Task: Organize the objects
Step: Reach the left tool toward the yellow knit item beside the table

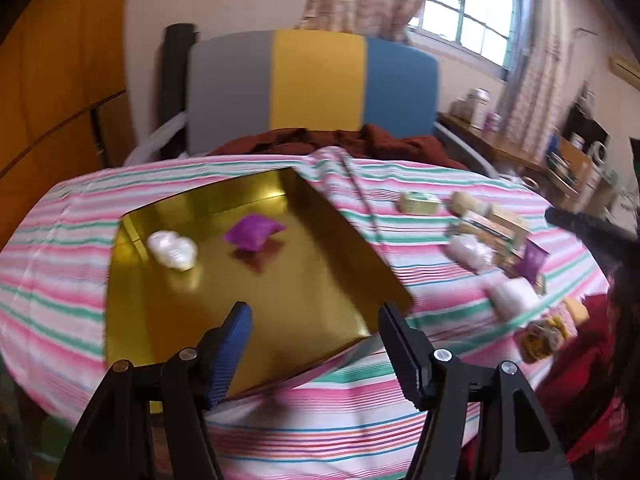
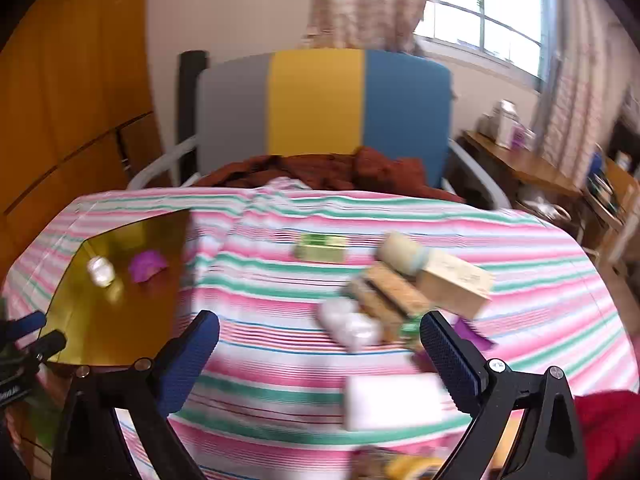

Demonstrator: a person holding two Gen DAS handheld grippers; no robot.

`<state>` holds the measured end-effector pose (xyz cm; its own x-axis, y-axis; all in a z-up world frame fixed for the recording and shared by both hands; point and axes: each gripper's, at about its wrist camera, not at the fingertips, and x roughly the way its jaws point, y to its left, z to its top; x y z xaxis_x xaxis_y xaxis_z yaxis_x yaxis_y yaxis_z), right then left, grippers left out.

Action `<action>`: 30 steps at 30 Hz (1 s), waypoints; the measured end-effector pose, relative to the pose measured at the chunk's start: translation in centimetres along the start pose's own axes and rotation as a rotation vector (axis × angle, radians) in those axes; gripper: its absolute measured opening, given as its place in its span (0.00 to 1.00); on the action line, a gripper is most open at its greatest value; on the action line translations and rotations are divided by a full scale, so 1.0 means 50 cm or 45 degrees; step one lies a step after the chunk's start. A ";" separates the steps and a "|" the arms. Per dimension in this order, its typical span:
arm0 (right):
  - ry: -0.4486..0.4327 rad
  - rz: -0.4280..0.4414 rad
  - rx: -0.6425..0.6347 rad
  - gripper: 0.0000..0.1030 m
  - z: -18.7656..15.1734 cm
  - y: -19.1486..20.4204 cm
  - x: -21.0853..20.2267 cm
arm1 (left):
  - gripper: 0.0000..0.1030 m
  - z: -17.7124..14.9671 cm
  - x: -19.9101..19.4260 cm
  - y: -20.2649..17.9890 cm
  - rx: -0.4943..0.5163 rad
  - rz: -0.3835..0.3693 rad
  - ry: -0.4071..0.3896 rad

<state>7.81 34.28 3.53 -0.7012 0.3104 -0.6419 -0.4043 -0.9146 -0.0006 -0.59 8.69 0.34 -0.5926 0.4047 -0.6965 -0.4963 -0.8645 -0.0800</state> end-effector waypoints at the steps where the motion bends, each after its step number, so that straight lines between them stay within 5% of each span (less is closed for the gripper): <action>1: -0.002 -0.030 0.023 0.98 0.003 -0.027 -0.006 | 0.65 0.003 0.004 -0.014 0.024 -0.033 0.003; 8: 0.029 -0.210 0.204 1.00 0.010 -0.206 -0.045 | 0.64 0.022 0.039 -0.130 0.195 -0.281 0.050; 19: 0.085 -0.327 0.290 1.00 -0.028 -0.329 -0.088 | 0.63 -0.004 0.114 -0.367 0.503 -0.762 0.268; 22: 0.092 -0.342 0.301 1.00 -0.037 -0.347 -0.094 | 0.63 -0.013 0.119 -0.412 0.570 -0.840 0.277; 30: 0.178 -0.328 0.309 1.00 -0.057 -0.382 -0.075 | 0.63 -0.035 0.162 -0.495 0.693 -0.872 0.358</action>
<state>19.85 49.84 3.78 -0.4784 0.4684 -0.7428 -0.6957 -0.7183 -0.0048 8.02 32.81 -4.57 0.0823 0.6275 -0.7743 -0.9545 -0.1739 -0.2424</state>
